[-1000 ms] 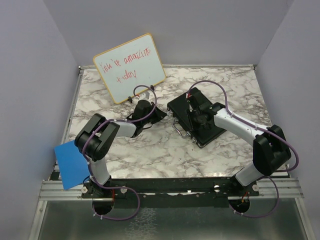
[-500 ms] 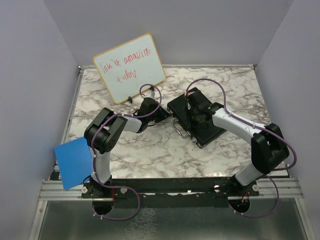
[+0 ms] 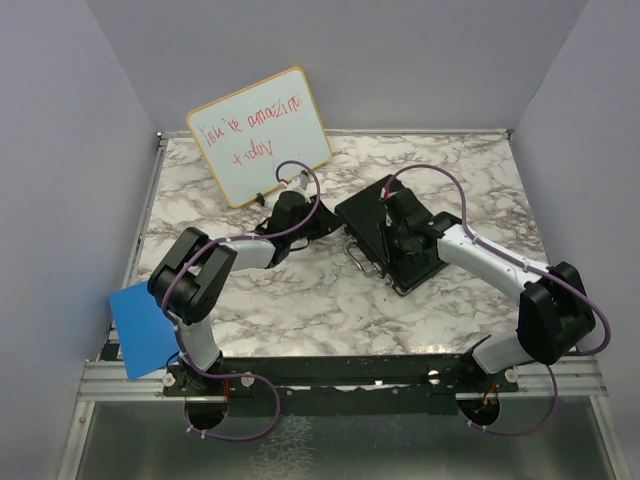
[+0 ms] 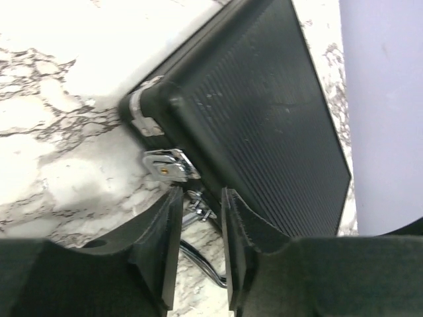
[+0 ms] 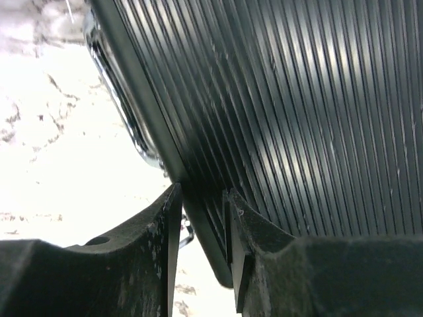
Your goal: Pack up texas hold em set
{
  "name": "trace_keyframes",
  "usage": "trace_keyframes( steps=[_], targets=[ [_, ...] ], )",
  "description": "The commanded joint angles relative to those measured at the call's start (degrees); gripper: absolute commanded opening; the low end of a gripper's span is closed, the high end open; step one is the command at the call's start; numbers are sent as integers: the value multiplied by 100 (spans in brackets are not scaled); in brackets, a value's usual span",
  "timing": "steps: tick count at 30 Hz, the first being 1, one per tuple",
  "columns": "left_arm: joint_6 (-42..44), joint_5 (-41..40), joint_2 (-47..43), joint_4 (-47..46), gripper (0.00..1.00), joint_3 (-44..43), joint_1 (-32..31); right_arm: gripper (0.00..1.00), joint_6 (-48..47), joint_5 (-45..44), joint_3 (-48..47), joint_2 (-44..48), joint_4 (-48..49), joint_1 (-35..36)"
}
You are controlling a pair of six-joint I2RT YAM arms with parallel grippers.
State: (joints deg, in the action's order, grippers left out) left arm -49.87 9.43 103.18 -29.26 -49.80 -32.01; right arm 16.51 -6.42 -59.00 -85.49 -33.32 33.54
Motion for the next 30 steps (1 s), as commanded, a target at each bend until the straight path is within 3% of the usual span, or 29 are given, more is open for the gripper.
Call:
trace_keyframes(
  steps=[1,7,11,21,27,30],
  targets=[
    [233,644,-288,-249,39,-42,-58,37,189,177,113,372,-759,154],
    [41,889,-196,-332,53,-141,-311,38,629,-247,201,482,-1210,803],
    [-230,810,14,-326,57,-115,-350,37,721,-21,356,537,-1082,1069],
    [-378,929,611,-300,53,-424,-403,23,691,-88,410,233,-732,1165],
    [-416,885,720,-197,53,-461,-403,25,723,-158,170,527,-852,1189],
    [-504,849,825,86,47,-571,-403,31,740,-220,86,691,-904,1190]
  ],
)
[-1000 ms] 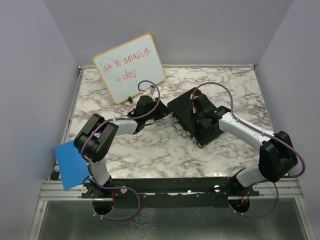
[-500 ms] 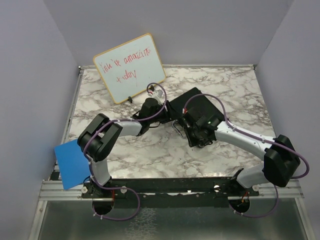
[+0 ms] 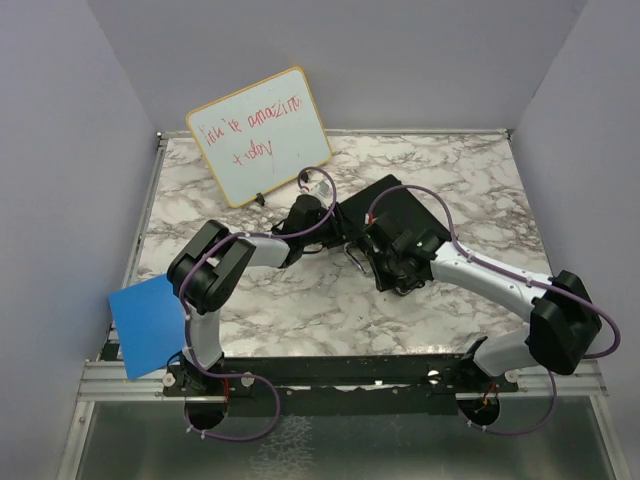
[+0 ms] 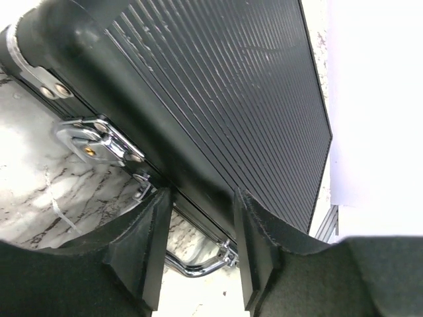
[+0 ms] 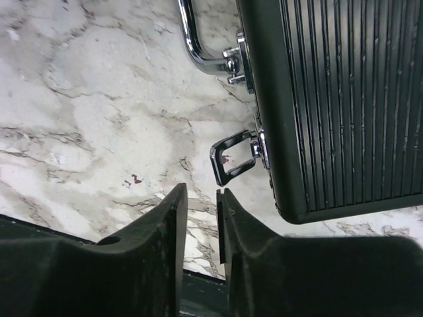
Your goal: Pack up texas hold em set
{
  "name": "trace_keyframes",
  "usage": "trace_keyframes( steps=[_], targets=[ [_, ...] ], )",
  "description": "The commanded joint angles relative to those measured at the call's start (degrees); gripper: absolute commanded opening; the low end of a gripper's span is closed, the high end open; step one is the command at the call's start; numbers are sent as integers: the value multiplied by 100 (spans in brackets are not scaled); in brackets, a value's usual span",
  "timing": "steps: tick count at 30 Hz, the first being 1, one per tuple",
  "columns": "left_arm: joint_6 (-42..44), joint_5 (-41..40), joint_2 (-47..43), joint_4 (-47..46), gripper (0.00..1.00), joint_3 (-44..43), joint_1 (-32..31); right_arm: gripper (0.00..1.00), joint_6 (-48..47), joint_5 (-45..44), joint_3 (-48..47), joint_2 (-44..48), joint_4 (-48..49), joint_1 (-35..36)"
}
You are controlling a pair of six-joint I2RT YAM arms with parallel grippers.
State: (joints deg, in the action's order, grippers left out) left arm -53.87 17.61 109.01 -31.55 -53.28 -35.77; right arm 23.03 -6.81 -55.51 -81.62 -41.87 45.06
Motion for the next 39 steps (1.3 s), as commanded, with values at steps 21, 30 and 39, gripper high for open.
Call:
trace_keyframes(
  steps=[21,30,39],
  targets=[
    [66,-326,236,1076,33,-310,-27,4,9,-729,136,-816,560,38],
    [106,-280,140,1102,33,-349,-13,4,-104,-1672,211,-865,1015,38],
    [613,-640,-706,1645,44,-359,35,14,-98,-1474,-214,789,302,38]
  ],
)
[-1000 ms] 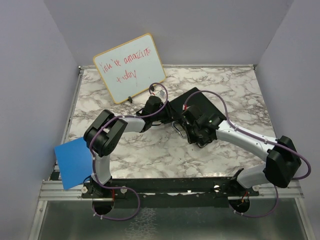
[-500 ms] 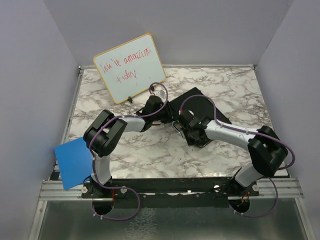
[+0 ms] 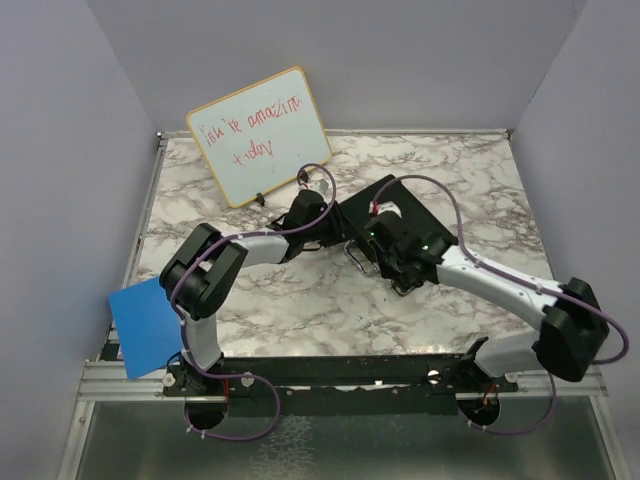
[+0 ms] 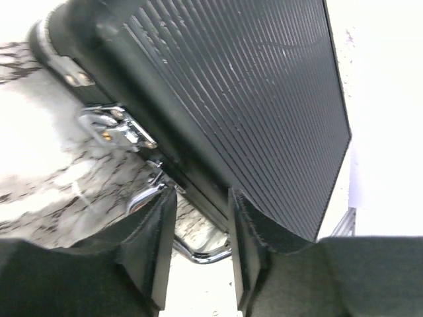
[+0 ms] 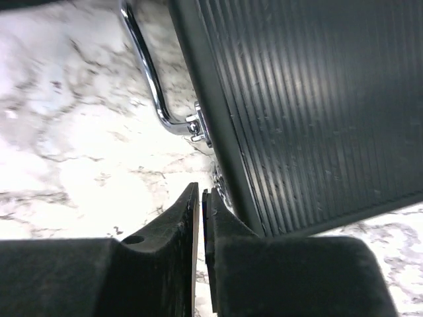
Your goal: Pack up texas hold em set
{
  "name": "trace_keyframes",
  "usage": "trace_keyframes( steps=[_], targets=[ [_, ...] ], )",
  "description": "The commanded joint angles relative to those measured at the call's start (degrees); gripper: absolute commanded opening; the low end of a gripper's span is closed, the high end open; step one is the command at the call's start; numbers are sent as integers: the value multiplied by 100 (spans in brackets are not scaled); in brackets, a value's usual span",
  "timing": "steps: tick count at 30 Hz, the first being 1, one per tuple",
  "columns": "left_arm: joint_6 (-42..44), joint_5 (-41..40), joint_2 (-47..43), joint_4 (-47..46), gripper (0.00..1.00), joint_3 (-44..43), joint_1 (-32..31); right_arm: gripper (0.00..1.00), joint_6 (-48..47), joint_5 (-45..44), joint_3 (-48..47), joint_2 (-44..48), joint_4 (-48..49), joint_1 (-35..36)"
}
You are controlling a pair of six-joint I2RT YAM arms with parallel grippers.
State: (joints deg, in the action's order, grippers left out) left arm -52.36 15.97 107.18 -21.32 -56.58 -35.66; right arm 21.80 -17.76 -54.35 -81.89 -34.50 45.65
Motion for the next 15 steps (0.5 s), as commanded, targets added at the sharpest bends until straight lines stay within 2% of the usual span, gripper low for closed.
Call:
trace_keyframes(
  steps=[1,7,8,9,11,13,15],
  targets=[
    [548,-568,-663,754,46,-21,24,17,66,-525,-377,981,-532,-21],
    [1044,-1155,-1656,1476,64,200,41,43,228,-1528,-724,1799,-1054,-21],
    [1120,-1260,-1858,1617,70,246,41,50,224,-1640,-799,1909,-1128,-21],
    [1187,-1399,-2050,1754,78,293,42,61,213,-1739,-876,2011,-1195,-23],
    [1318,-1548,-2510,2171,97,385,50,77,193,-1908,-1066,2201,-1379,-21],
    [1447,-1797,-3073,2546,99,513,42,86,197,-2065,-1282,2419,-1572,-21],
    [1571,-2131,-3703,3058,99,565,42,90,208,-2218,-1482,2679,-1735,-25]
  ],
)
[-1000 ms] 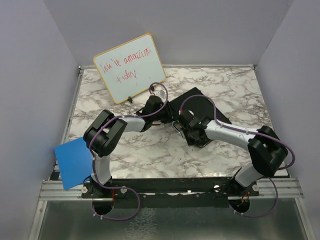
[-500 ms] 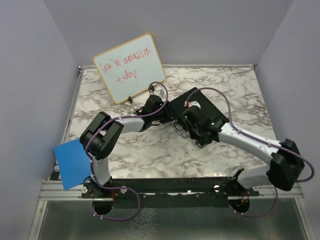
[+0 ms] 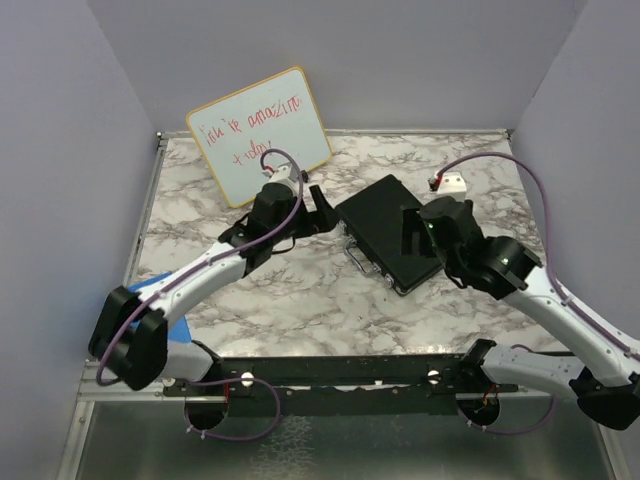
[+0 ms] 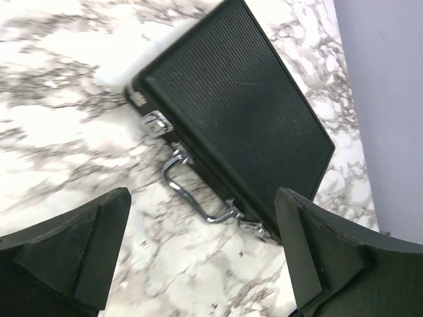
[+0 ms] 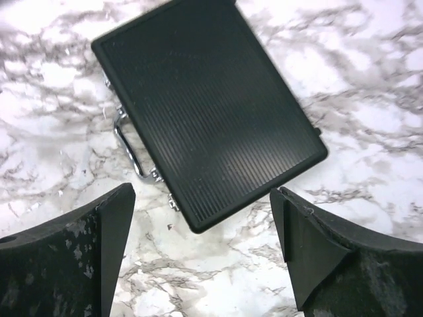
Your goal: Pack up texas hold em set
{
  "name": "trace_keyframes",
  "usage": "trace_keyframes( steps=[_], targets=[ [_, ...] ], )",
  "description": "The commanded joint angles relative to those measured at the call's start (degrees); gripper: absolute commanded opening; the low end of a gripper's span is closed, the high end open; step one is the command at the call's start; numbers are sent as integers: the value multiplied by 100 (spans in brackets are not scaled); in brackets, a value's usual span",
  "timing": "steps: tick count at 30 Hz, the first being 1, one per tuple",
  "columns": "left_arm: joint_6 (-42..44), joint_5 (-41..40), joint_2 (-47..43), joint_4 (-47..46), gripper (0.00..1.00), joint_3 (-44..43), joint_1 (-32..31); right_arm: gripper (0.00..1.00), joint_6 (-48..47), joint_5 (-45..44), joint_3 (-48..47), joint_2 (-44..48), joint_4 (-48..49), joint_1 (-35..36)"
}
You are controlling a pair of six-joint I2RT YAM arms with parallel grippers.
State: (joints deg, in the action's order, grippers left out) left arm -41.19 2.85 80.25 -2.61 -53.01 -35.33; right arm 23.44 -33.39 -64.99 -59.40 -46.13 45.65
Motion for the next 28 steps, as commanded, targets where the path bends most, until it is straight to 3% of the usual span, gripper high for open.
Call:
trace_keyframes(
  steps=[1,5,11,19,28],
  targets=[
    [533,-1016,-1327,1488,99,199,9,92,46,-718,-511,563,-637,-21],
    [880,-1843,-2678,2487,99,21,0,94,48,-902,-907,1141,-781,-21],
    [1521,-2365,-4494,3496,99,-736,0,100,-112,-904,-1600,1666,-783,-21],
    [1763,-2942,-4950,4806,99,-1889,9,100,-208,-890,-2350,1599,-1058,-21],
    [1842,-3016,-5122,4986,99,-2037,9,100,-195,-766,-2633,1663,-1114,-21]
  ],
)
